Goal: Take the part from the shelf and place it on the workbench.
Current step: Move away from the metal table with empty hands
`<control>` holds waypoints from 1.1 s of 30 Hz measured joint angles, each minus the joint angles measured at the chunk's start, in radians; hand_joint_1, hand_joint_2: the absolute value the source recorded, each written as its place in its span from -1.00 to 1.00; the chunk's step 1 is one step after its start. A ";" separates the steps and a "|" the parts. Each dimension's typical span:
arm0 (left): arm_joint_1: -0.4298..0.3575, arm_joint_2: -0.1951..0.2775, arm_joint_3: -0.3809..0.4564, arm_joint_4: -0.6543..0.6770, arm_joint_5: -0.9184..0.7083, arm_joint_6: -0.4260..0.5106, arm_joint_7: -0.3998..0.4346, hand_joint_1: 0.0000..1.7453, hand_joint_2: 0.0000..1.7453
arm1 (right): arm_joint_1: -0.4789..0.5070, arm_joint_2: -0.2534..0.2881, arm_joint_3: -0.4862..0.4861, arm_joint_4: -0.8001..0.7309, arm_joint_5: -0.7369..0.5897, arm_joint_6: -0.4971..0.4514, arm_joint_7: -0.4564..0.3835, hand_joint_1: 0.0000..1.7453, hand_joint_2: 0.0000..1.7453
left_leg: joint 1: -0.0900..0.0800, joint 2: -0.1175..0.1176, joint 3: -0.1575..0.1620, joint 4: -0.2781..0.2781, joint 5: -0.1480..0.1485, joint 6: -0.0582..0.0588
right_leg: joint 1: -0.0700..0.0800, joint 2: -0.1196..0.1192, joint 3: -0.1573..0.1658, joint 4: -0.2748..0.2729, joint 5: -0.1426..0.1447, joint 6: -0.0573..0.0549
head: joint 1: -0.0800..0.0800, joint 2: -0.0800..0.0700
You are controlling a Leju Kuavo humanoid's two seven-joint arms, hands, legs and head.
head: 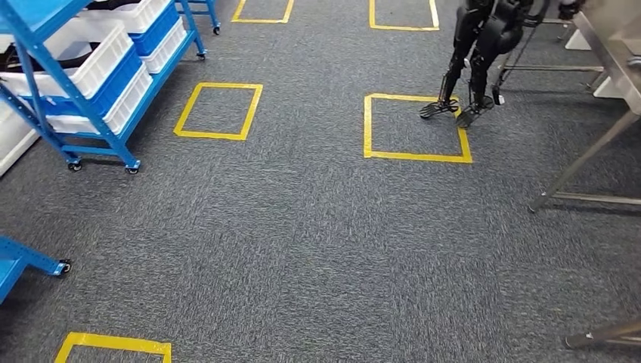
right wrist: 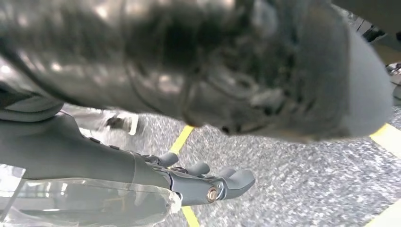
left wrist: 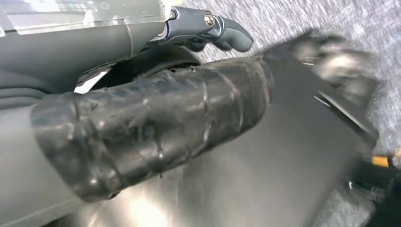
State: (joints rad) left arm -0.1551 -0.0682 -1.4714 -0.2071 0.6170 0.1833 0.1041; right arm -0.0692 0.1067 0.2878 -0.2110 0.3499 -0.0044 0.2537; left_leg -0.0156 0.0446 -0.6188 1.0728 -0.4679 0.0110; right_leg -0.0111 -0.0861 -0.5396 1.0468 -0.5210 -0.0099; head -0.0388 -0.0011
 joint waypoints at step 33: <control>0.013 -0.002 -0.003 0.000 0.046 0.037 0.110 -1.00 -1.00 | -0.004 0.006 0.032 0.000 -0.087 -0.032 -0.053 -1.00 -1.00 | -0.006 0.005 0.015 -0.043 0.008 0.006 | -0.004 -0.016 0.007 -0.003 0.000 0.014 | 0.001 0.000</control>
State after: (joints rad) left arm -0.1424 -0.0703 -1.4740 -0.2071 0.6629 0.2206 0.2146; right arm -0.0734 0.1130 0.3200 -0.2106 0.2626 -0.0362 0.2009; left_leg -0.0211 0.0501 -0.6034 1.0300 -0.4603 0.0173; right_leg -0.0154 -0.1016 -0.5329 1.0443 -0.5209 0.0039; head -0.0377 -0.0011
